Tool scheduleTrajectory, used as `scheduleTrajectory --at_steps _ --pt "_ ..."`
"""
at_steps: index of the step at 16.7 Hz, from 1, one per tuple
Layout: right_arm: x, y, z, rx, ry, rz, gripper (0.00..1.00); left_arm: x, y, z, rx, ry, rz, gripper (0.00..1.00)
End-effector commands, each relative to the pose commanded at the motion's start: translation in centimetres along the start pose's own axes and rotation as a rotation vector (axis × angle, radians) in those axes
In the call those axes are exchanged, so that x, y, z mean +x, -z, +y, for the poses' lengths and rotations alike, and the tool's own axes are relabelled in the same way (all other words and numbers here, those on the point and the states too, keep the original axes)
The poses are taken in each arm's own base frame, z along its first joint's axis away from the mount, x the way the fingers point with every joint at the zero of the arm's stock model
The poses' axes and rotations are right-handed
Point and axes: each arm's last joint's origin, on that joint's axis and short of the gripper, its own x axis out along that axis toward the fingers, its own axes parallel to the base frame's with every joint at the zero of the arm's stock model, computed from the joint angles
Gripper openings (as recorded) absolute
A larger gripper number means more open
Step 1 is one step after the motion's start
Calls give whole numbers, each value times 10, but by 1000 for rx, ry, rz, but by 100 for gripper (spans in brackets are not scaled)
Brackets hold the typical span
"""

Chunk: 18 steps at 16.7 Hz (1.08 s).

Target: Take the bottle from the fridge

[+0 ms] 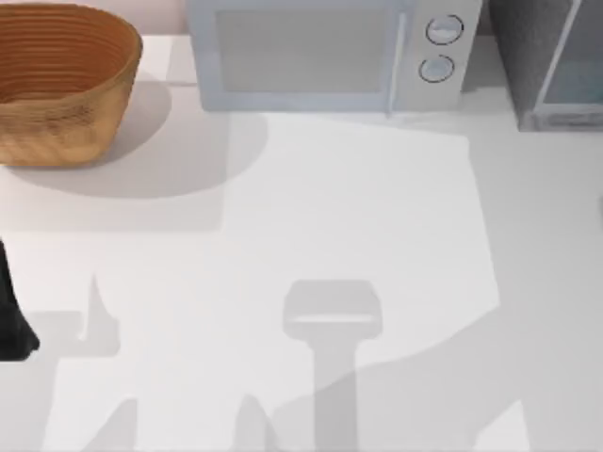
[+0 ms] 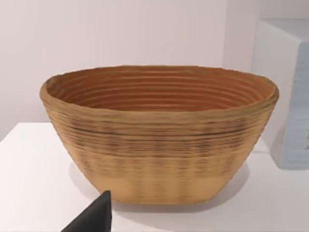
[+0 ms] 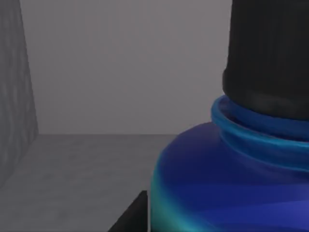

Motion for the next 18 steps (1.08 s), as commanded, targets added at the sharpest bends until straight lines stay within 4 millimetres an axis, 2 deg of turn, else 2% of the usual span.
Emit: scheduleTrajectory --at_steps 3,9,15,18 --pt "0 -7 -1 2 1 -3 0 0 0 0 0 0 0 100" --pt "0 -49 -1 2 3 0 0 0 0 0 0 0 0 100" --pt "-4 -50 -1 2 2 -1 0 0 0 0 0 0 0 100" --pt "-26 -53 -3 -3 5 -9 0 0 0 0 0 0 0 100"
